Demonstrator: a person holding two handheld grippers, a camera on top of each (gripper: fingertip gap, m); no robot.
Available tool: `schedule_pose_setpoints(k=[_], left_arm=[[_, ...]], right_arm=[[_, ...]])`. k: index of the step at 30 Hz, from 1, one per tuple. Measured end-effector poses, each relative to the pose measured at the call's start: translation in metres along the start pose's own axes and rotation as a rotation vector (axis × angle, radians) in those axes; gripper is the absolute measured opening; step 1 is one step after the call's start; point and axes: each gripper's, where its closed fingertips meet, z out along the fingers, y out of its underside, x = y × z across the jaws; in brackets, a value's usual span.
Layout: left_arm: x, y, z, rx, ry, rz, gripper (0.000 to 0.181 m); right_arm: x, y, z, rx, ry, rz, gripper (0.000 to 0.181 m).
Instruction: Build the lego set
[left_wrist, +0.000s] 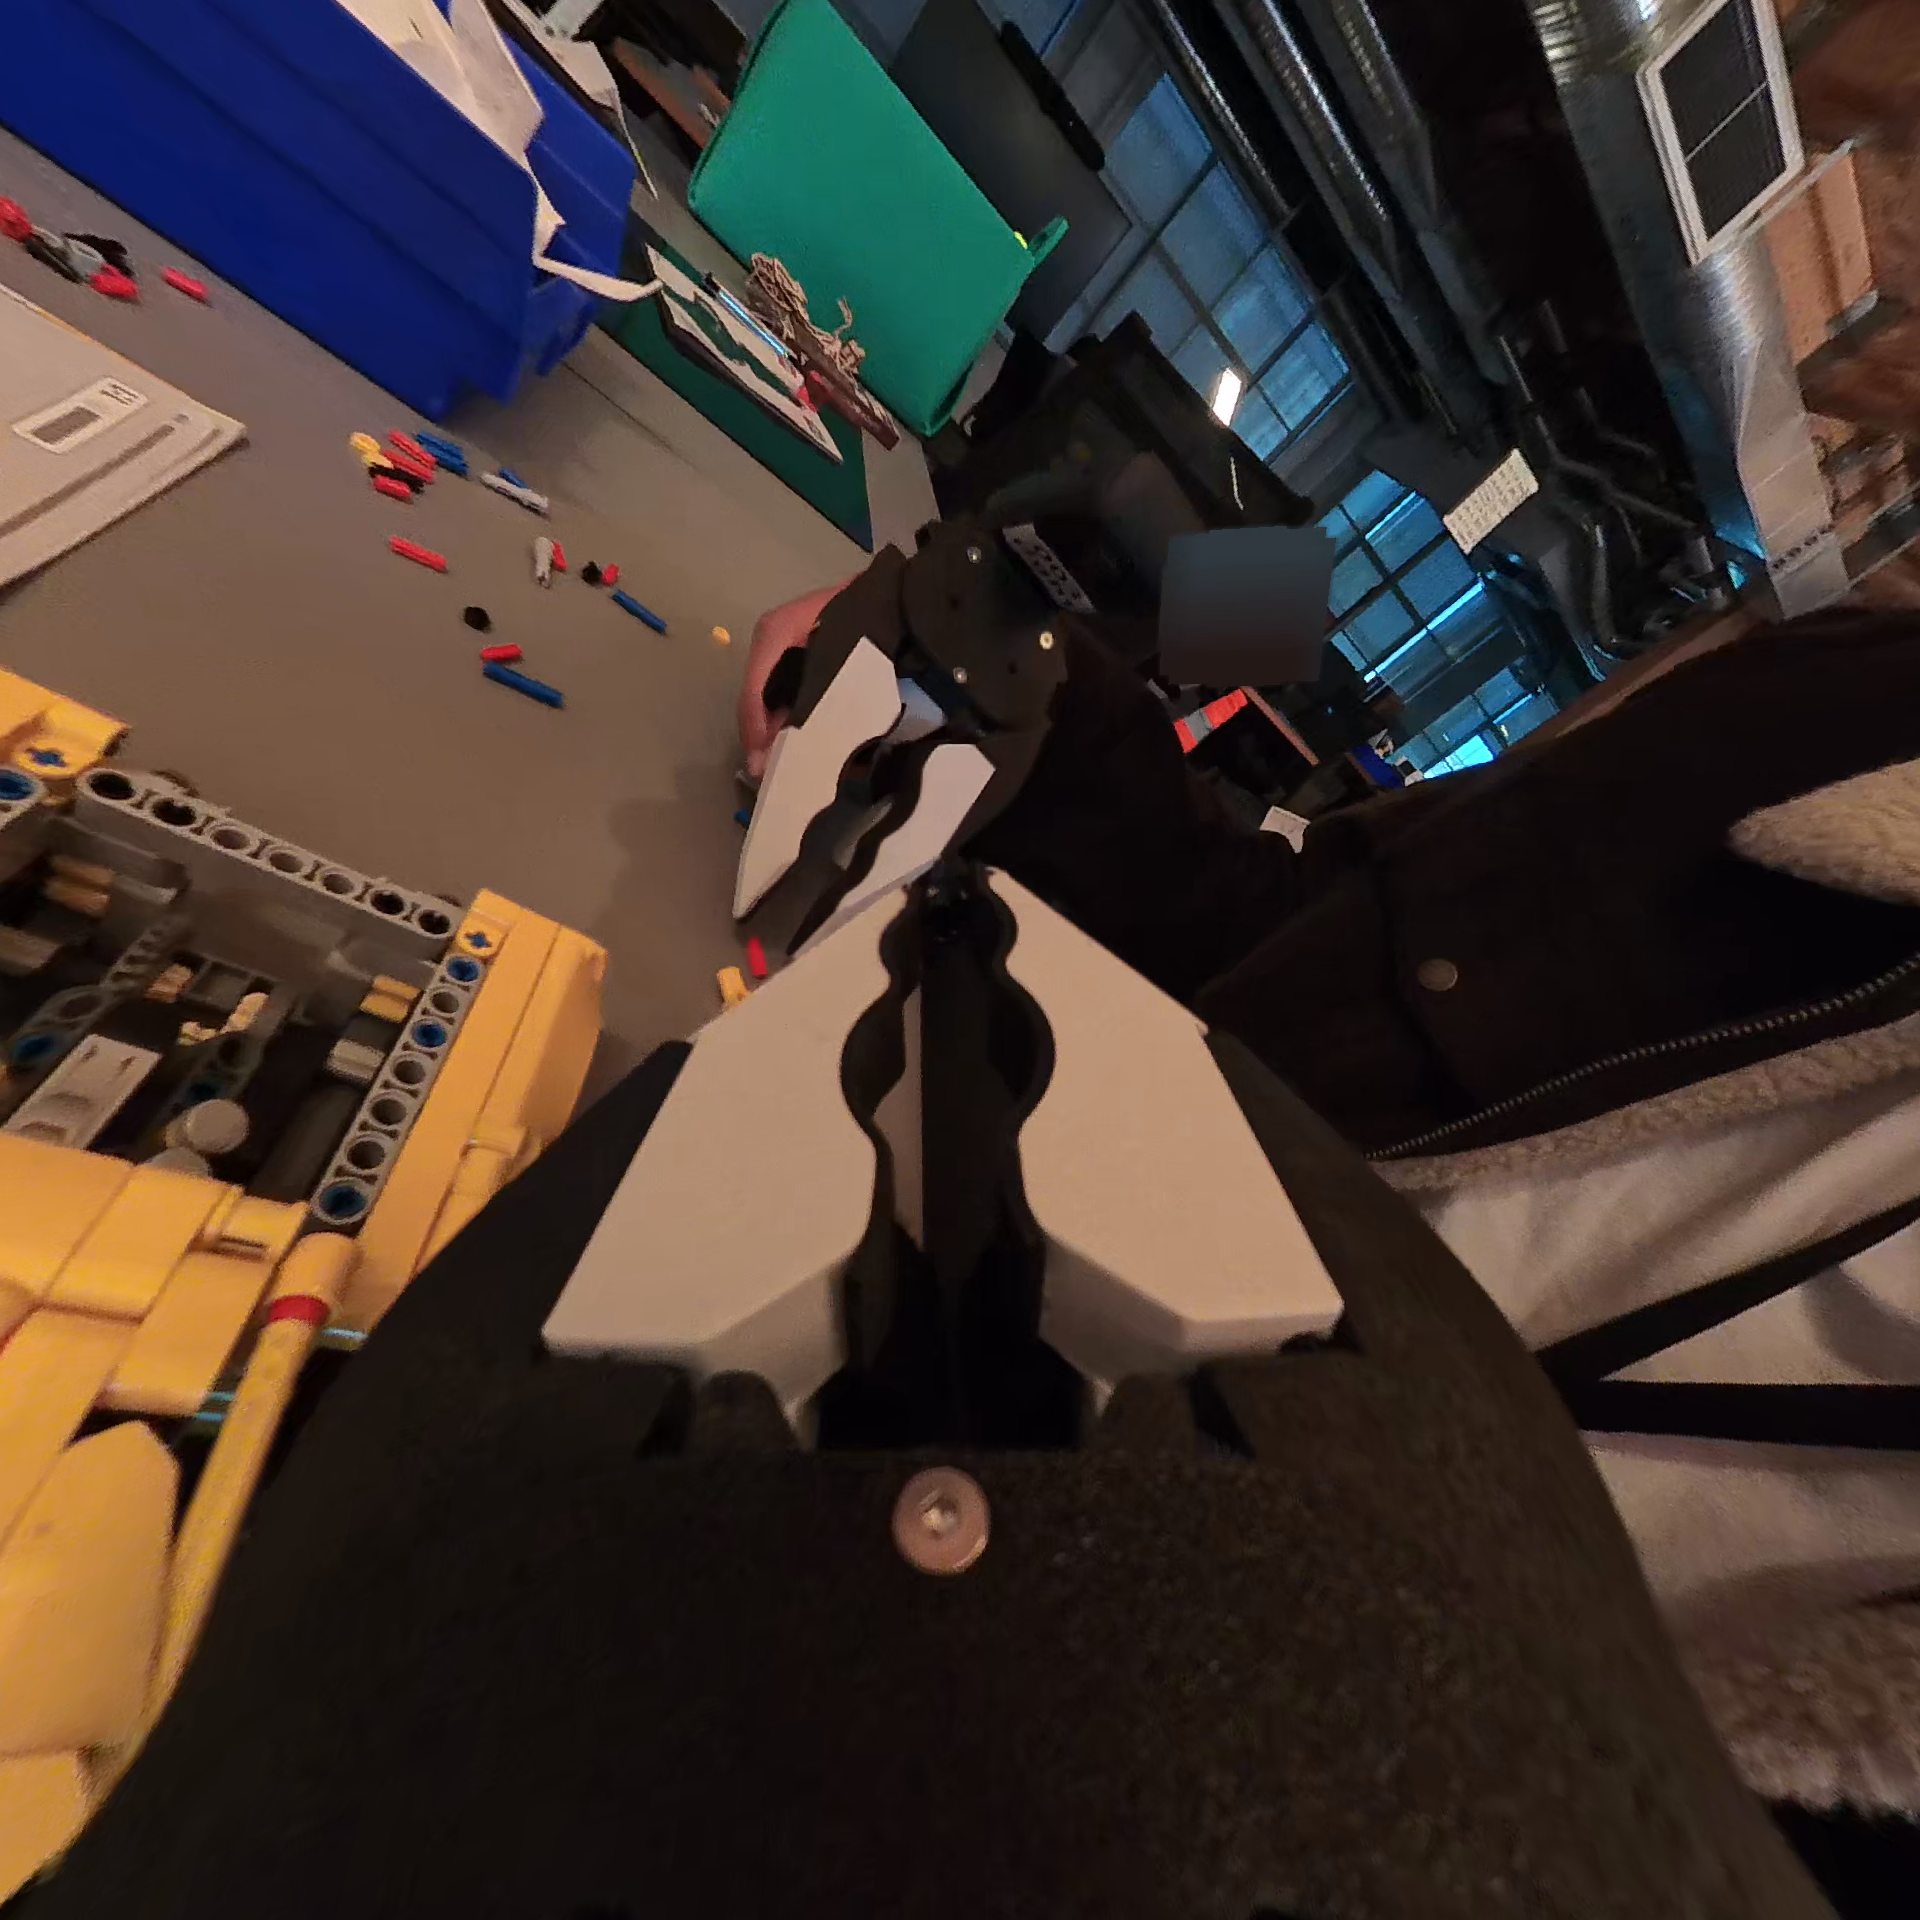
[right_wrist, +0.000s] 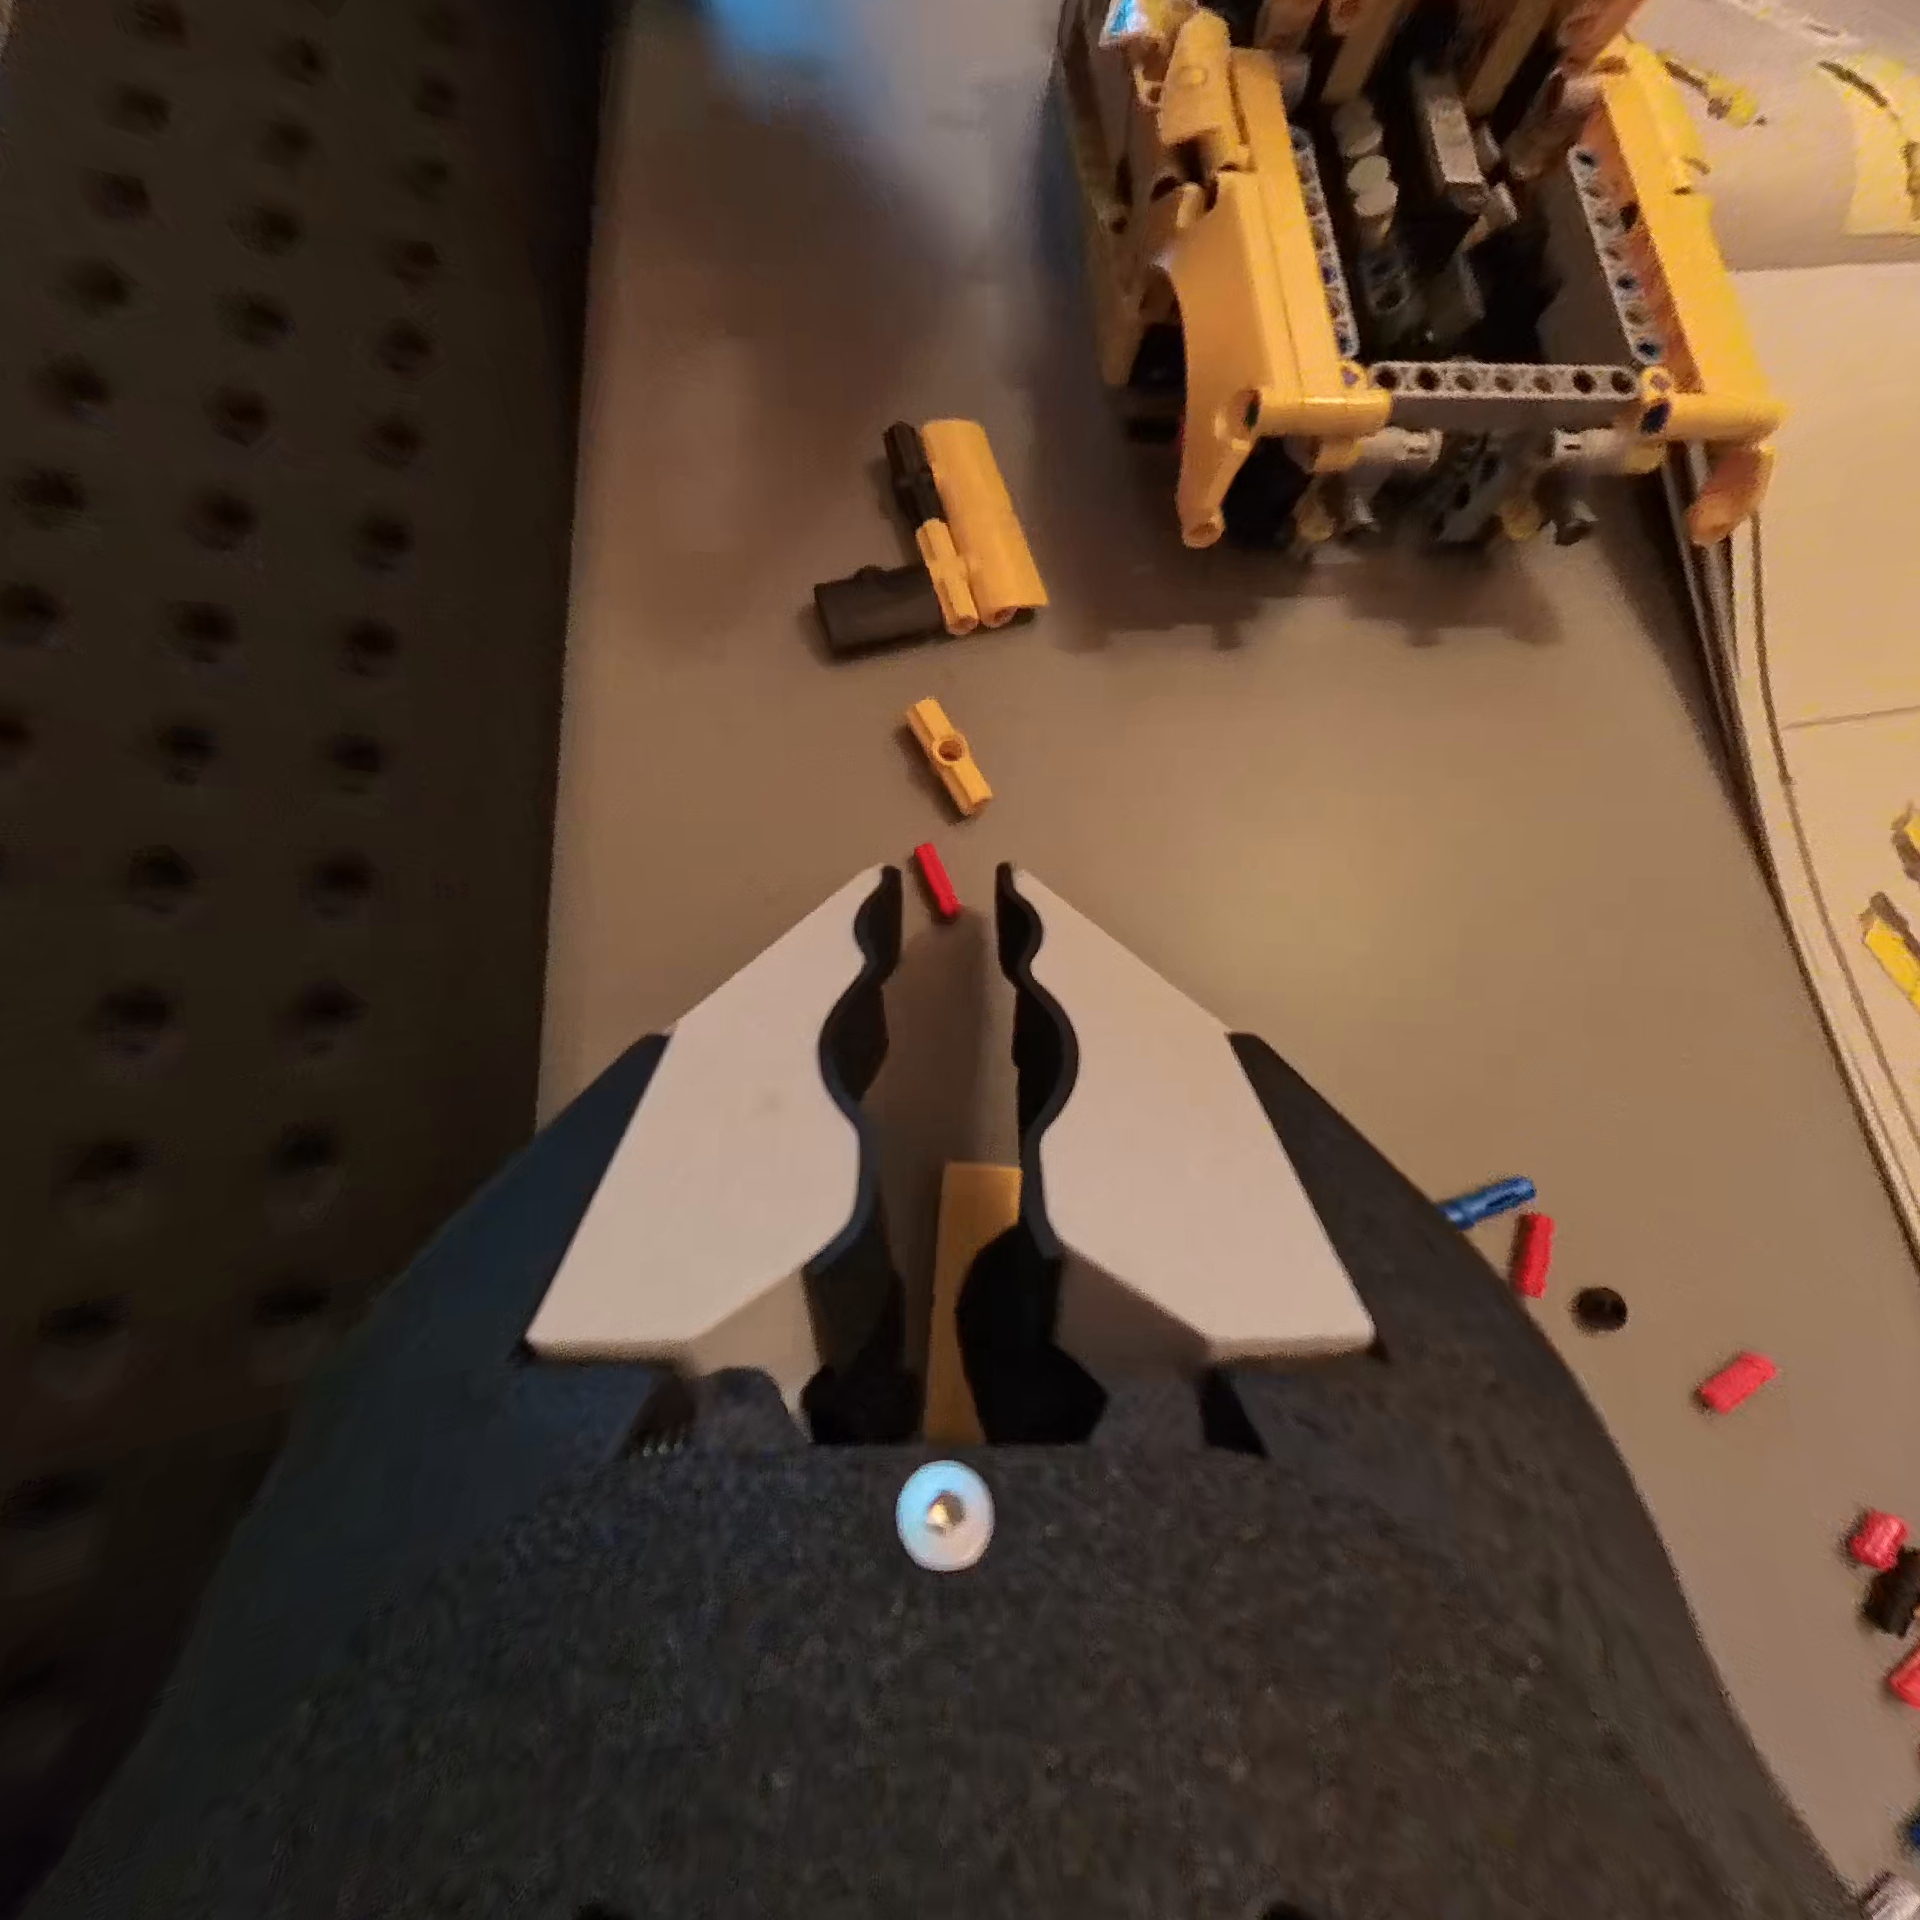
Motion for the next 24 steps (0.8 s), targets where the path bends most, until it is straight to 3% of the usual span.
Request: schedule_pose_setpoints(k=[4,11,16,19,22,24], left_arm=[[0.005,0.000,0.002,-0.001,0.028,-0.001,0.008],[-0.002,0.003,0.002,-0.014,-0.019,0.019,0.008],[-0.001,0.004,0.002,-0.024,-0.028,0.075,0.008],[-0.004,0.010,0.005,-0.065,-0.065,0.138,0.007],[-0.008,0.015,0.005,-0.113,-0.131,0.240,0.007],[-0.010,0.017,0.006,-0.134,-0.159,0.283,0.007]], right_arm=[[-0.002,0.005,0.007,-0.030,0.002,-0.032,0.005],[-0.002,-0.005,0.010,-0.084,-0.006,-0.009,0.004],[0.006,-0.095,-0.025,0.322,-0.003,0.103,0.003],[0.017,-0.109,-0.021,0.327,0.102,0.078,0.003],[0.017,-0.101,-0.009,0.225,0.168,0.004,0.003],[0.014,-0.102,-0.005,0.234,0.160,-0.019,0.003]])
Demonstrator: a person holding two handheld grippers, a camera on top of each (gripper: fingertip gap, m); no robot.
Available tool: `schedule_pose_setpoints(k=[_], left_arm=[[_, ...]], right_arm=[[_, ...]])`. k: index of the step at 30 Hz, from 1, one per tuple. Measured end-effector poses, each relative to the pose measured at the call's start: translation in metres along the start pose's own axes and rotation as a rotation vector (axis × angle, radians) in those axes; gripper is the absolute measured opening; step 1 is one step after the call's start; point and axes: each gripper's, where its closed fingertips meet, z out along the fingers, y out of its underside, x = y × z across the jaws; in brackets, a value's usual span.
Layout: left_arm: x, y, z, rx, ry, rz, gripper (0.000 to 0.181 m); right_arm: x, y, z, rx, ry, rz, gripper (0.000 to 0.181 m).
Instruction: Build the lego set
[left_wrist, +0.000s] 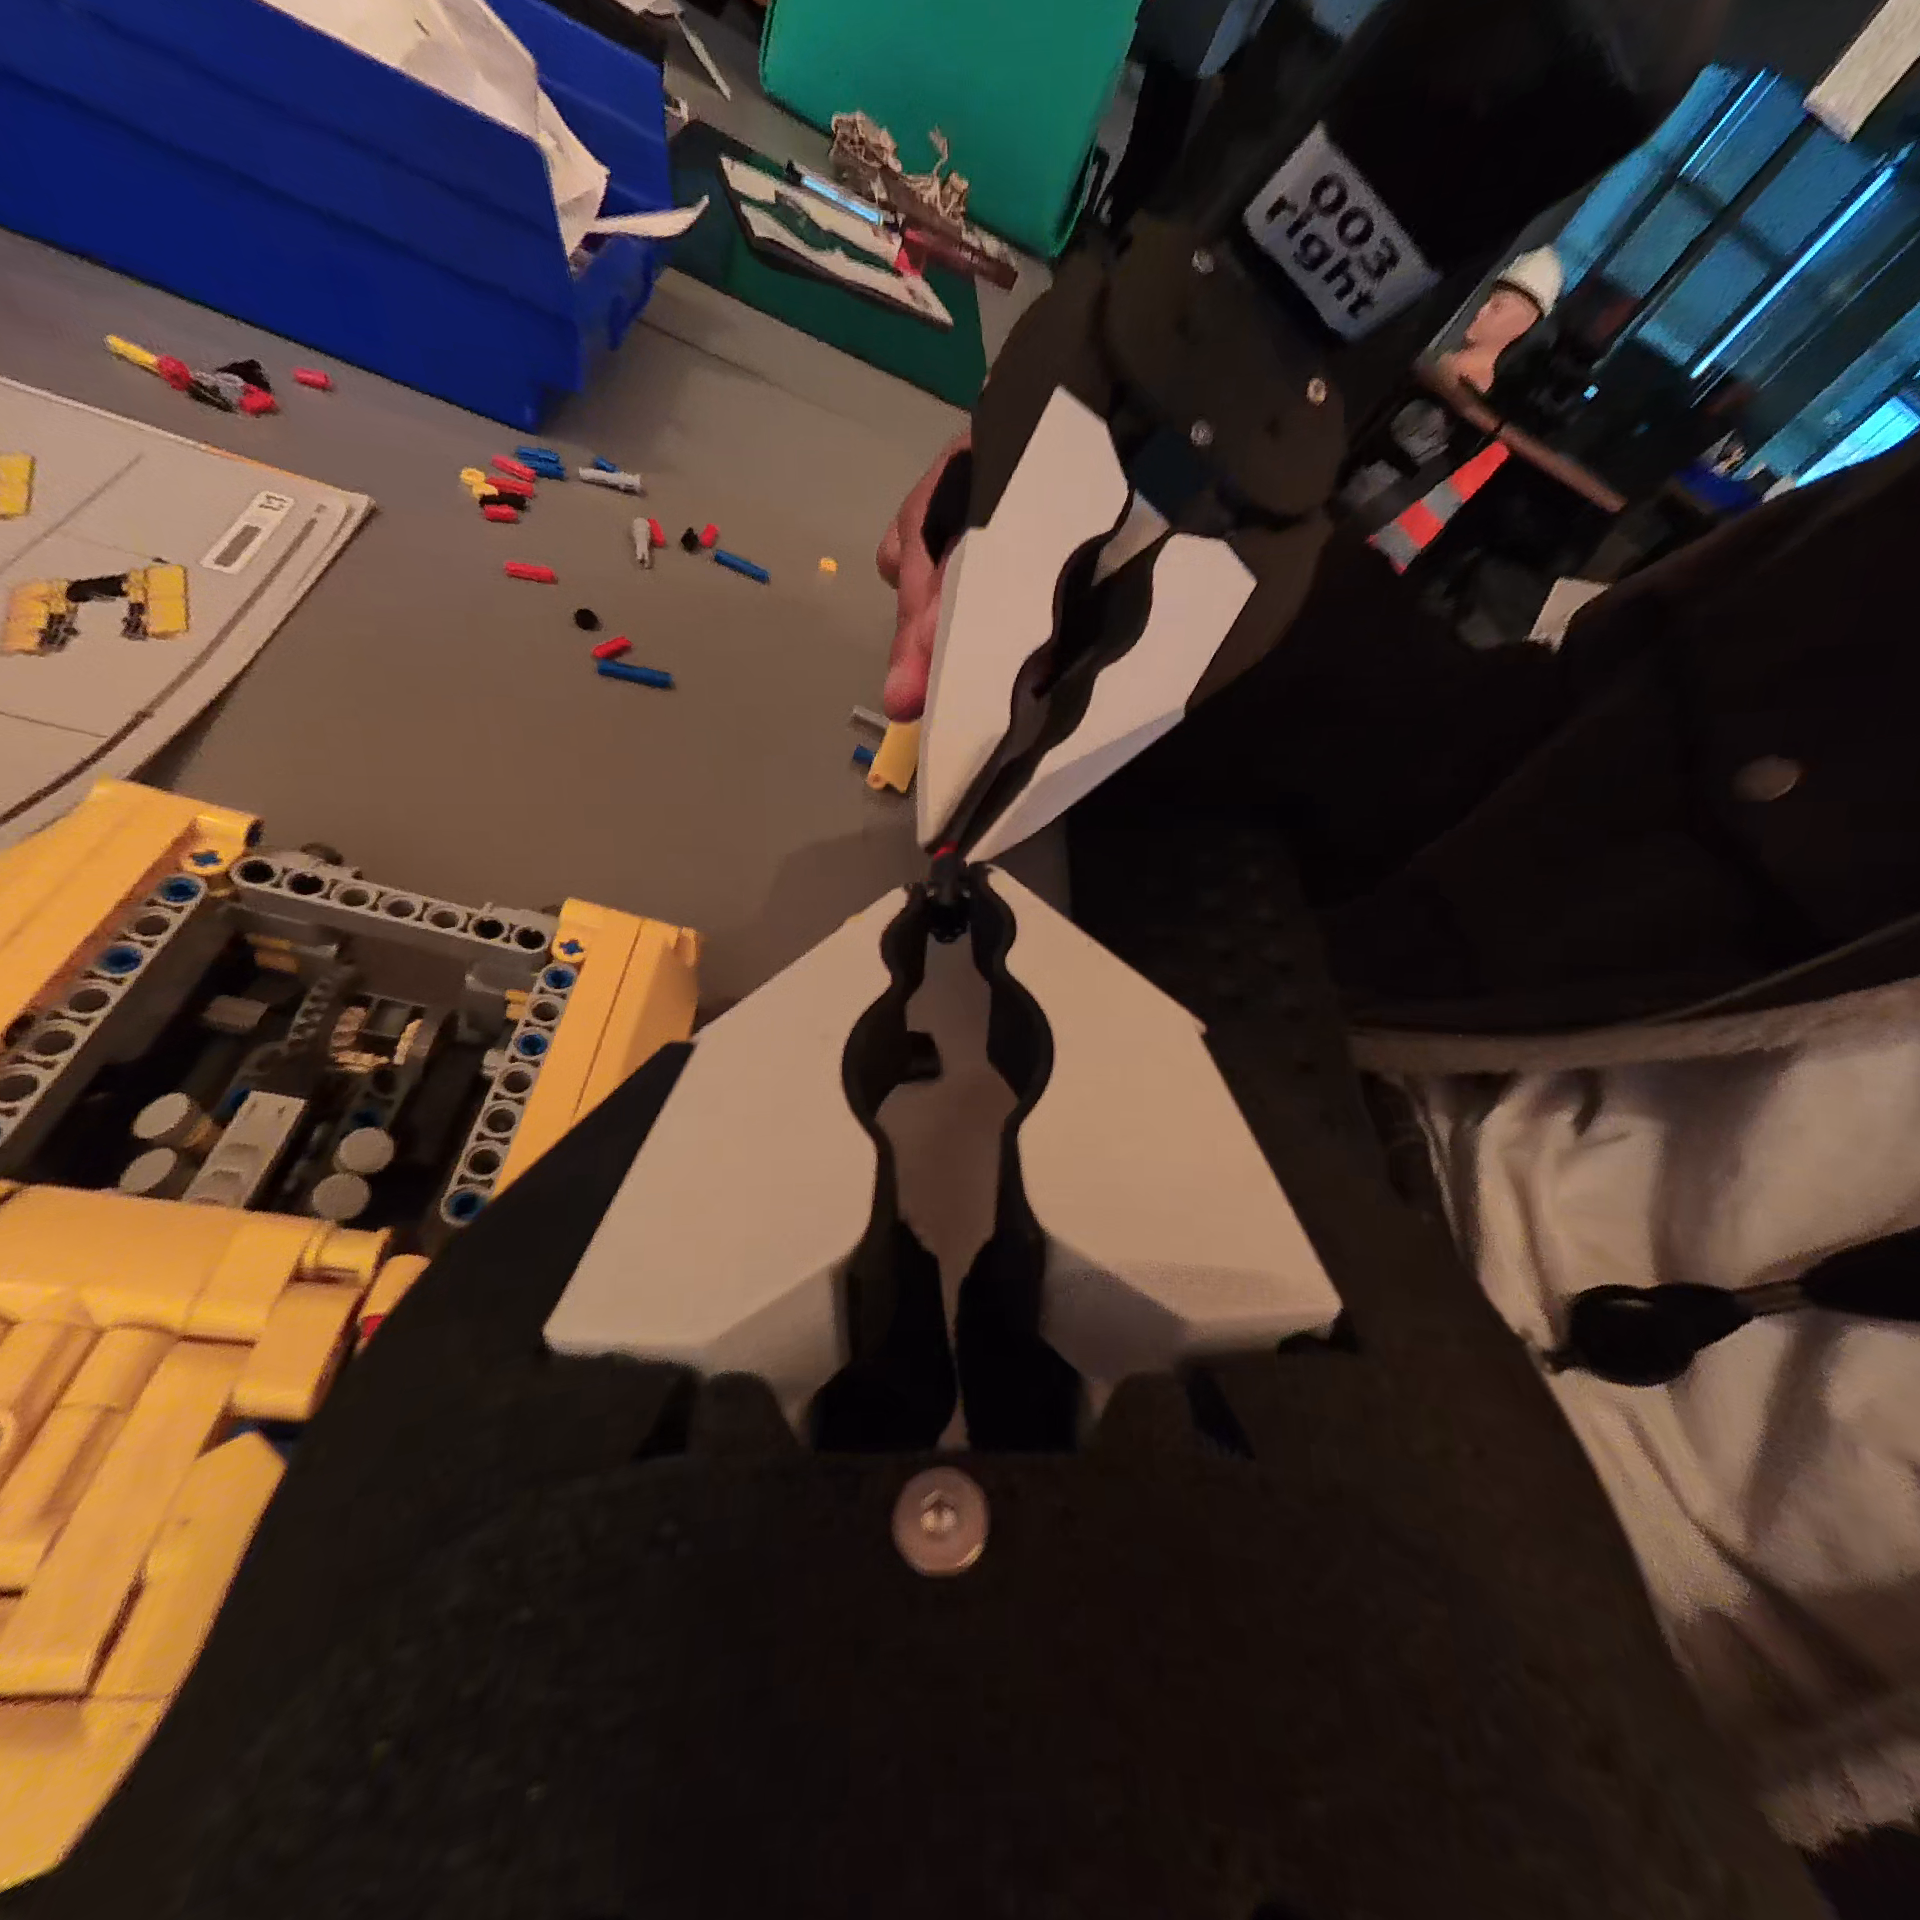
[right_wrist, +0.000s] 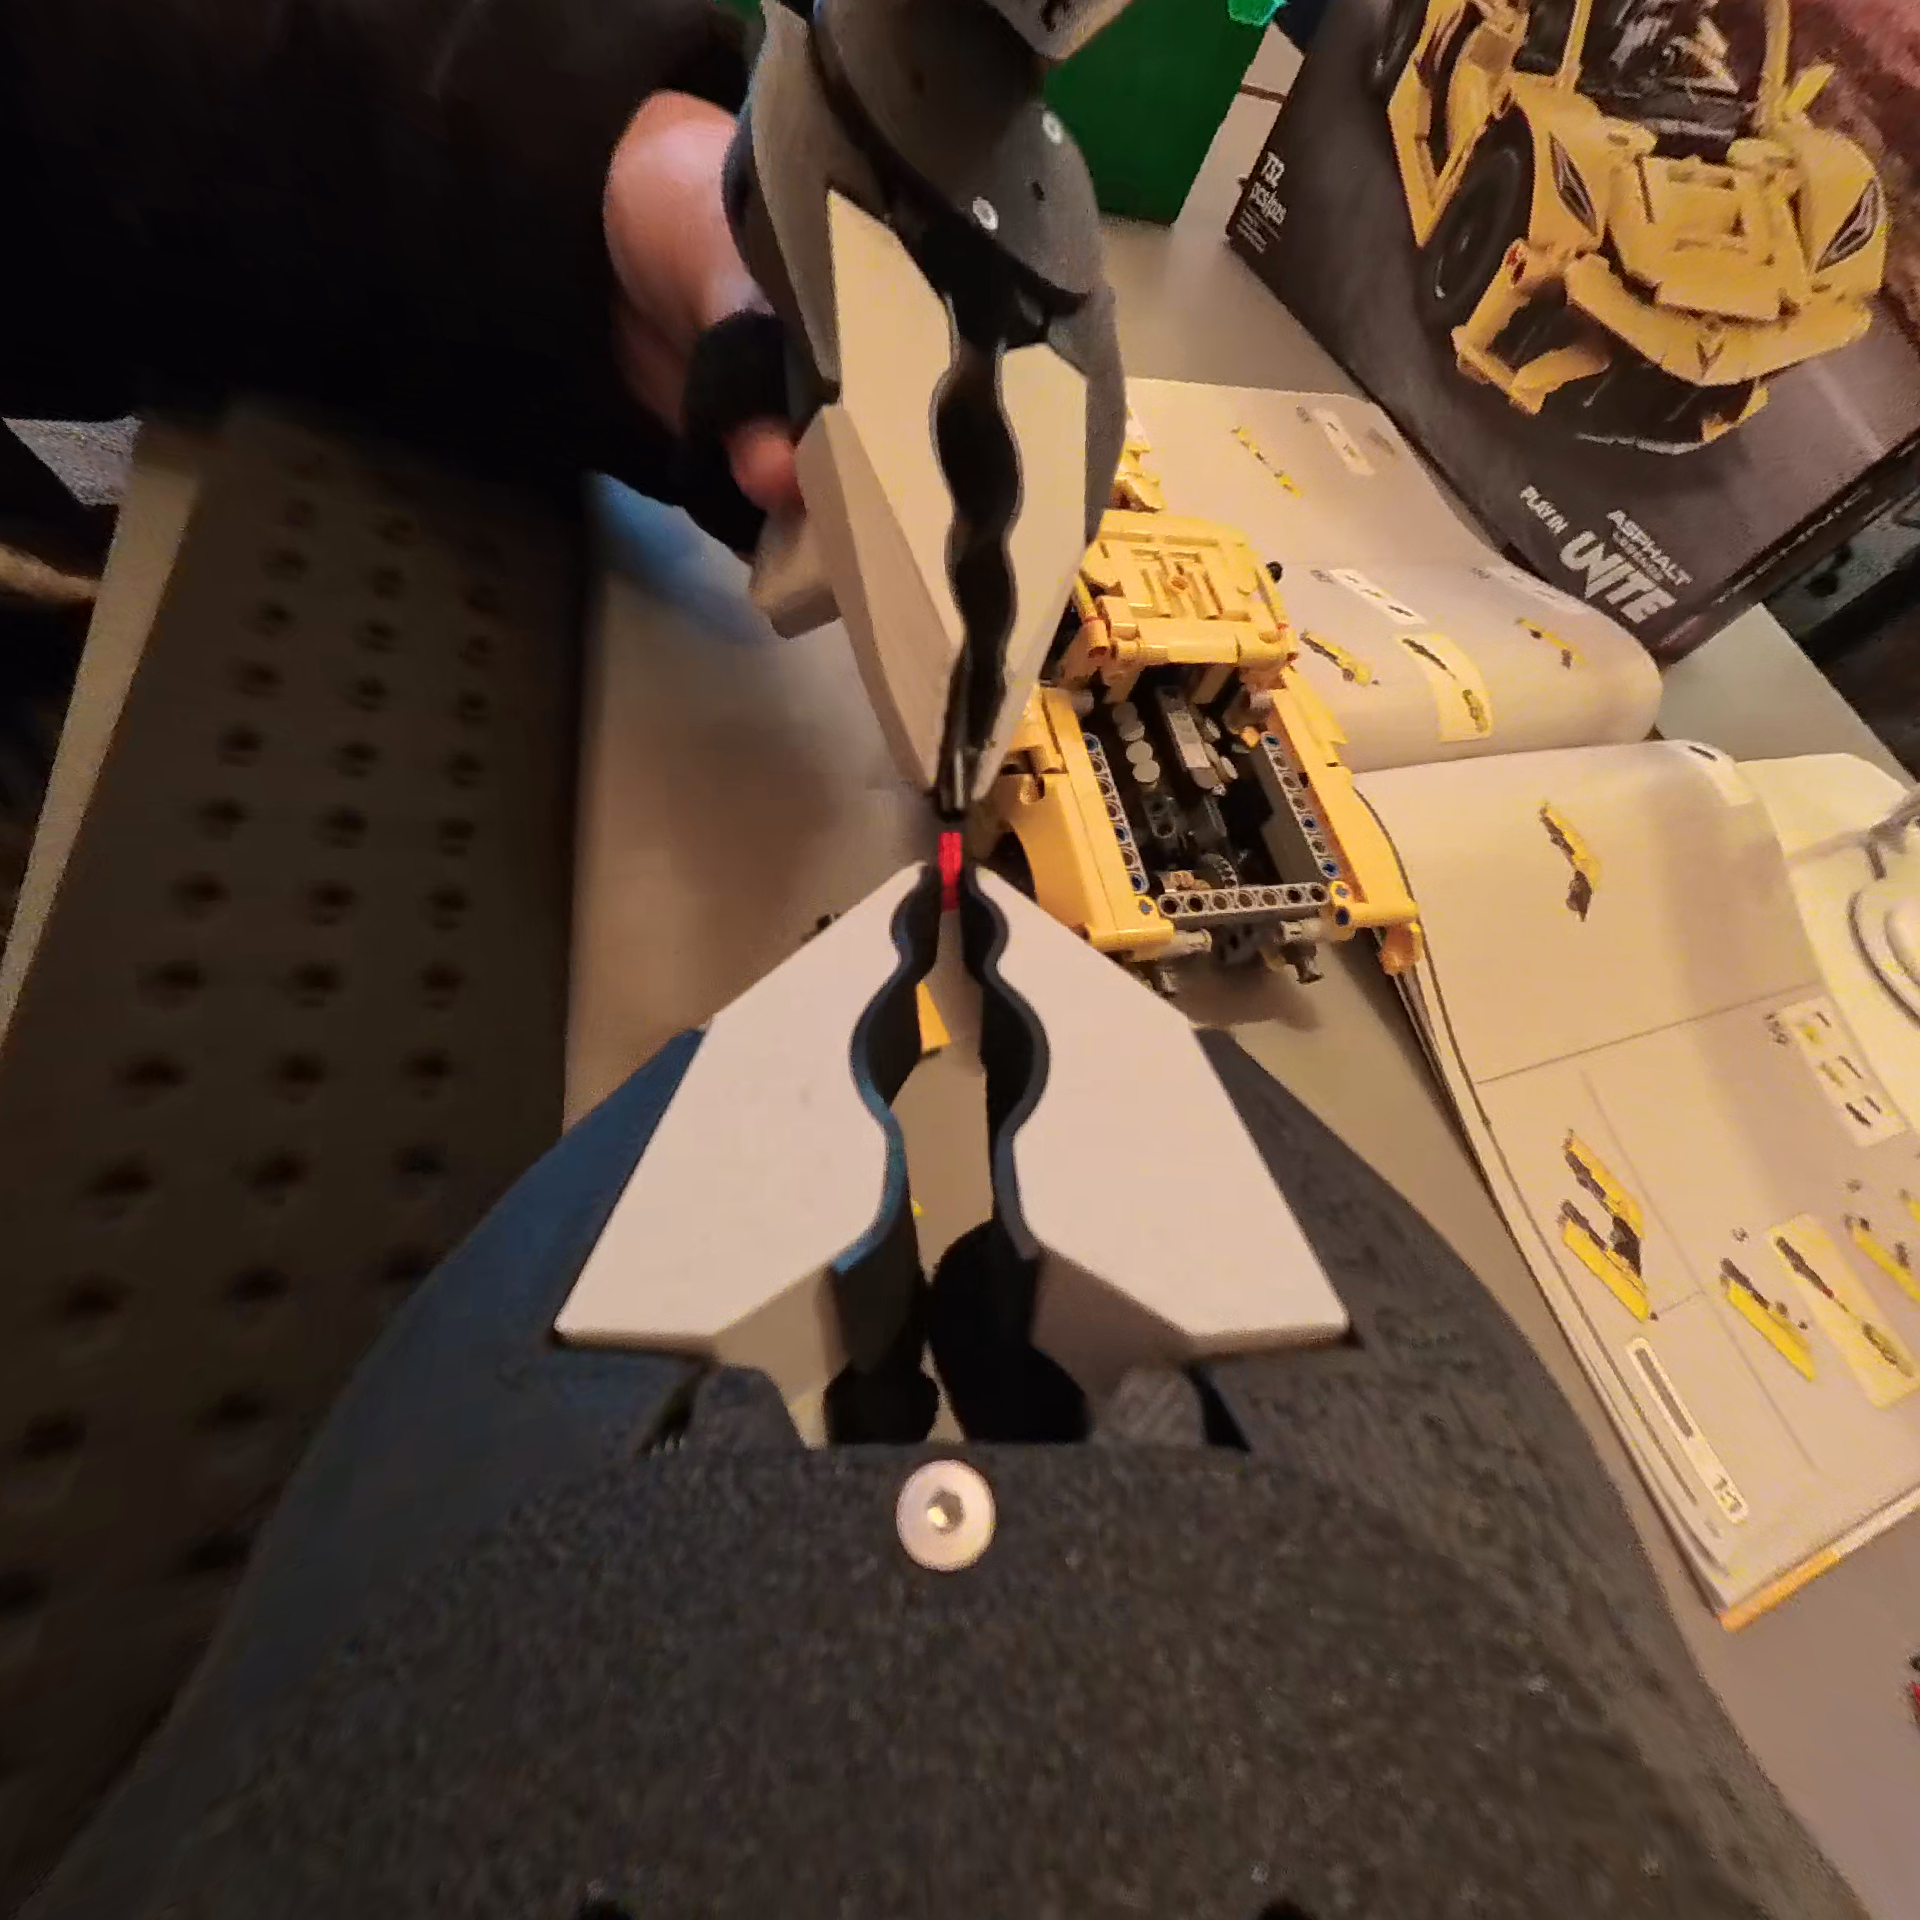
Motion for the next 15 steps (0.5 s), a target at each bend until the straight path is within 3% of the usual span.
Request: schedule_pose_setpoints(k=[9,15], left_arm=[[-0.0023,0.0104,0.0051,-0.054,-0.015,0.022,0.007],[0.0007,0.0056,0.0035,-0.007,0.058,-0.112,0.007]], right_arm=[[-0.0043,0.0061,0.0027,-0.016,-0.037,0.019,0.003],[-0.0043,0.0005,0.0009,0.018,-0.026,0.000,0.003]])
